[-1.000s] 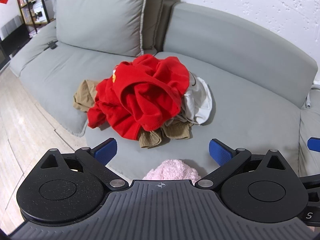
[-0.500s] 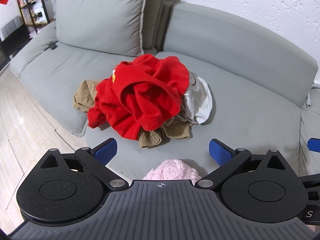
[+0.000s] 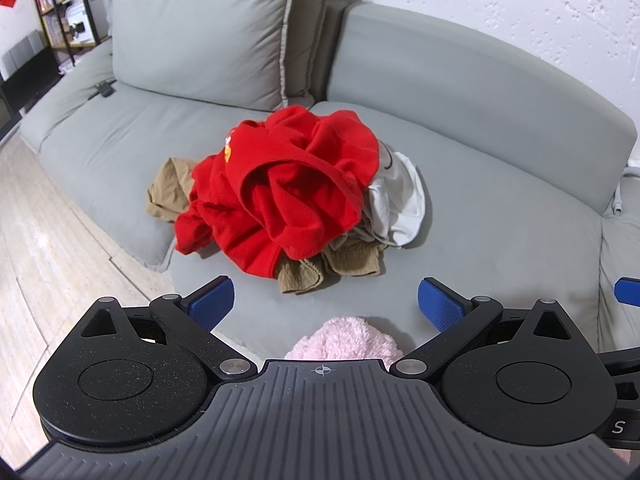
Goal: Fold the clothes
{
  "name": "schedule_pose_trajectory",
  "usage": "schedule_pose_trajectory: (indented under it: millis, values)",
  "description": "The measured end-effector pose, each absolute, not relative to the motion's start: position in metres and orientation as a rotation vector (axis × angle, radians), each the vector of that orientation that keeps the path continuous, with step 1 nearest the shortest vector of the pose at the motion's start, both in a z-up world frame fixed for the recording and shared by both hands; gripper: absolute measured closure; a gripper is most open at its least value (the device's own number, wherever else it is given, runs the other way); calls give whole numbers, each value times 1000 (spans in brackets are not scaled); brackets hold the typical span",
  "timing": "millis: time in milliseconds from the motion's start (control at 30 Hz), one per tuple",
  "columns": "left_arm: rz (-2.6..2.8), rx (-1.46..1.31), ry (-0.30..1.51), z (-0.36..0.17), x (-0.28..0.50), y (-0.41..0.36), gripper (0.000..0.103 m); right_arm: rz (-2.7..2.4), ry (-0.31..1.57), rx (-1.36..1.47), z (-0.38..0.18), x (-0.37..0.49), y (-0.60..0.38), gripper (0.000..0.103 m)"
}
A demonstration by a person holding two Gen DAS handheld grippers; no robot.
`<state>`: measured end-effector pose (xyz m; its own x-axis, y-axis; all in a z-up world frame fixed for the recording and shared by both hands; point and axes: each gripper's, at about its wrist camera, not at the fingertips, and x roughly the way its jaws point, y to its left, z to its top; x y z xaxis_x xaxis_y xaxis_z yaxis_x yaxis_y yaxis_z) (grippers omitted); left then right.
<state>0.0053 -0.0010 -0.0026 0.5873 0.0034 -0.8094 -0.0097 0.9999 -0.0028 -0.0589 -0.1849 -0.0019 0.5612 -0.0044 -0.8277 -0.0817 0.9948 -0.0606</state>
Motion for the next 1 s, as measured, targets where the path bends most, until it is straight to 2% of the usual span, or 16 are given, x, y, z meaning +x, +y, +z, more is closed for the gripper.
schedule_pose_trajectory:
  millis: [267,467,533,600,667,733,900,1000]
  values:
    - [-5,-37,952,-13,10,7,4,50,978,-99,-8,-53,-183,0]
    - [11,-70,968,-27,19,22,17,81,916,-102,-16,-46,-178,0]
    - [14,-84,978,-32,22,28,28,102,885,-109,-19,-41,-174,0]
    - [22,-90,981,-37,24,34,31,127,855,-119,-23,-33,-169,0]
    - [34,-90,978,-43,26,39,30,133,841,-125,-24,-28,-166,0]
    - [54,-72,956,-49,27,43,20,148,816,-130,-28,-21,-163,0]
    - [69,-49,882,-62,29,52,17,207,782,-135,-43,-2,-152,0]
    - [25,-84,880,-69,35,59,22,247,781,-134,-53,7,-144,0]
